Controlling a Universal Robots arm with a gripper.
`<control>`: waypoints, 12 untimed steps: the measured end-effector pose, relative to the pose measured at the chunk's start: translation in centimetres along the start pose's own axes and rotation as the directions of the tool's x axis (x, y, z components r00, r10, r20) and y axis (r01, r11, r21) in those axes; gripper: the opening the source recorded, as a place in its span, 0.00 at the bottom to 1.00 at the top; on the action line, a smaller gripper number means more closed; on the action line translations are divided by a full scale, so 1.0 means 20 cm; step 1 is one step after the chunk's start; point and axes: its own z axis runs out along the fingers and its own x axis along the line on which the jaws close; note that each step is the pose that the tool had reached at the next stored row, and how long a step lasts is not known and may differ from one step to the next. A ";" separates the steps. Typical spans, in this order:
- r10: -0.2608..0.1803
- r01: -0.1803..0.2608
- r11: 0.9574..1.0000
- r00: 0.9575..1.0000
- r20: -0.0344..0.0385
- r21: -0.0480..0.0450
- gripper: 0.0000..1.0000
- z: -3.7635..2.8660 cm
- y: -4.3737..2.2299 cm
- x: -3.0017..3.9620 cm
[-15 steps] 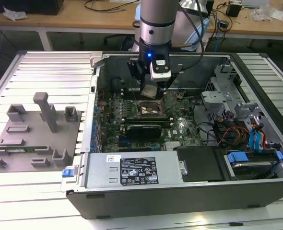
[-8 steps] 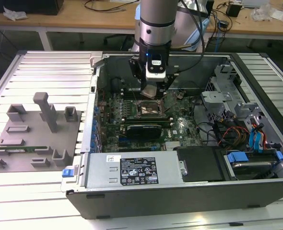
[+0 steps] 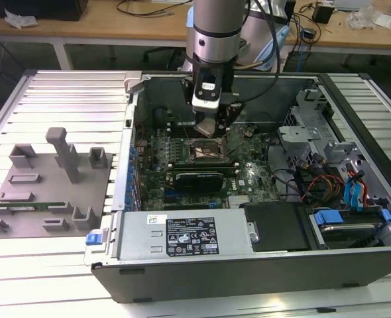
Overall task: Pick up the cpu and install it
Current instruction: 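Place the cpu into insertion slot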
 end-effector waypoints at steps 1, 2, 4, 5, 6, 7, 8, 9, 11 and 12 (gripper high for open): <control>0.022 -0.022 1.000 1.000 0.001 0.000 0.55 0.000 0.000 0.000; 0.039 -0.039 0.999 0.999 0.002 0.000 0.55 0.001 0.000 0.000; 0.079 -0.079 0.997 0.997 0.004 0.000 0.55 0.001 0.000 0.000; 0.107 -0.107 0.994 0.994 0.006 0.000 0.55 0.002 0.000 0.000; 0.135 -0.135 0.991 0.991 0.008 0.000 0.55 0.003 0.000 0.000; 0.165 -0.165 0.986 0.986 0.009 0.000 0.55 0.003 0.000 0.000; 0.186 -0.186 0.983 0.983 0.011 -0.001 0.55 0.004 0.000 0.000; 0.201 -0.201 0.980 0.980 0.011 -0.001 0.55 0.004 0.000 0.000; 0.235 -0.235 0.972 0.972 0.013 -0.001 0.55 0.005 0.000 0.000; 0.263 -0.263 0.965 0.965 0.015 -0.001 0.55 0.005 0.000 0.000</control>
